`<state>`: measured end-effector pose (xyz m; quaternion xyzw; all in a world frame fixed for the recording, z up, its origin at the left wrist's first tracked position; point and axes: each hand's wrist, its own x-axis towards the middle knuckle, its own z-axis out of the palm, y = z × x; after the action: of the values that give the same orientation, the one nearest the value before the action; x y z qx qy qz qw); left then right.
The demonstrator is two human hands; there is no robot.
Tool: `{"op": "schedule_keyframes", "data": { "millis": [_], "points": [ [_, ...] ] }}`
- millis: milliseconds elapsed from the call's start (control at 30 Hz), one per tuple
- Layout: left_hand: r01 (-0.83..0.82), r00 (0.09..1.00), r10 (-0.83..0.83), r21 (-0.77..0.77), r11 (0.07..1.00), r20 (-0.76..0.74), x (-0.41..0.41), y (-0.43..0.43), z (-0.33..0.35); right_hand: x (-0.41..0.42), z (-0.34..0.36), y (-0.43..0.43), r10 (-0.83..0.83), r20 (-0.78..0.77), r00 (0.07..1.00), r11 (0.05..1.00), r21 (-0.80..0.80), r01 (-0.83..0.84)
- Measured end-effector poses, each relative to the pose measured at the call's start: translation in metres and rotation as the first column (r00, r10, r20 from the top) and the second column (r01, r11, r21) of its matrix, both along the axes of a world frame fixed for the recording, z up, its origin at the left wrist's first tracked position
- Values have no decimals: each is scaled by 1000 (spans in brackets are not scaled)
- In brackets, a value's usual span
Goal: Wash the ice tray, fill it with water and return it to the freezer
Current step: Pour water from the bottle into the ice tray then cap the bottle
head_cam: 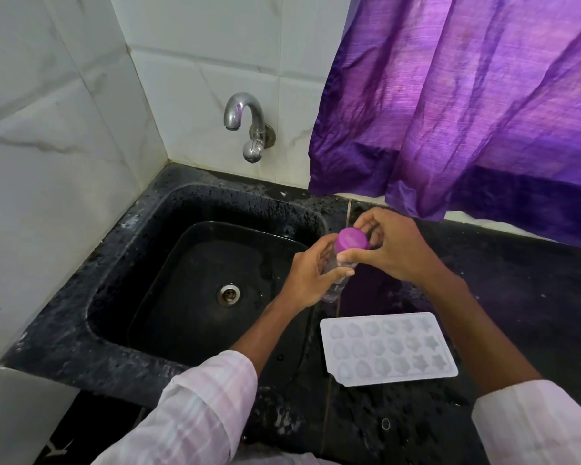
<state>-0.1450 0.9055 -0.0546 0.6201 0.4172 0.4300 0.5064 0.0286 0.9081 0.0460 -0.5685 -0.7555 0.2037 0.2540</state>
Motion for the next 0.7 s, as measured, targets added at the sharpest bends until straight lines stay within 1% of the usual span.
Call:
{"op": "schedule_keyframes", "data": {
  "millis": [67,133,200,267,300,367,433,467,500,533,600,667,700],
  "points": [
    [-3,1000,3,1,1000,1,0,0,0,-1,-1,-1,21,1,1000,1000,-22,-21],
    [0,1000,0,10,1000,2,1,0,0,1,2,-2,86,-75,994,992,-83,-92],
    [-1,1000,1,11,1000,-1,1,0,1,3,4,-1,158,-139,978,978,-111,-174],
    [-6,1000,6,6,1000,-5,0,0,1,3,5,1,207,-111,972,973,-83,-216],
    [-7,1000,7,5,1000,-8,0,0,1,2,5,2,195,-95,976,978,-58,-201],
    [-3,1000,3,8,1000,-13,1,-1,1,-2,5,3,98,-56,994,995,-22,-99],
    [0,1000,0,12,1000,-16,1,-1,2,-5,3,4,12,41,999,1000,3,-12],
    [-1,1000,1,15,1000,-16,1,-1,2,-7,1,3,14,84,996,1000,-16,-13],
    [-3,1000,3,17,1000,-18,1,-1,1,-7,0,3,47,101,994,997,-65,-40],
    [-3,1000,3,18,1000,-16,1,-1,1,-6,1,3,91,86,992,989,-128,-79],
    [-4,1000,4,15,1000,-10,1,-1,2,-3,8,3,187,5,982,962,-205,-182],
    [-10,1000,10,7,1000,-3,1,-1,2,0,13,4,262,-59,963,946,-185,-268],
    [-10,1000,10,2,1000,0,0,-1,1,1,15,5,275,-80,958,944,-168,-285]
  ]
}}
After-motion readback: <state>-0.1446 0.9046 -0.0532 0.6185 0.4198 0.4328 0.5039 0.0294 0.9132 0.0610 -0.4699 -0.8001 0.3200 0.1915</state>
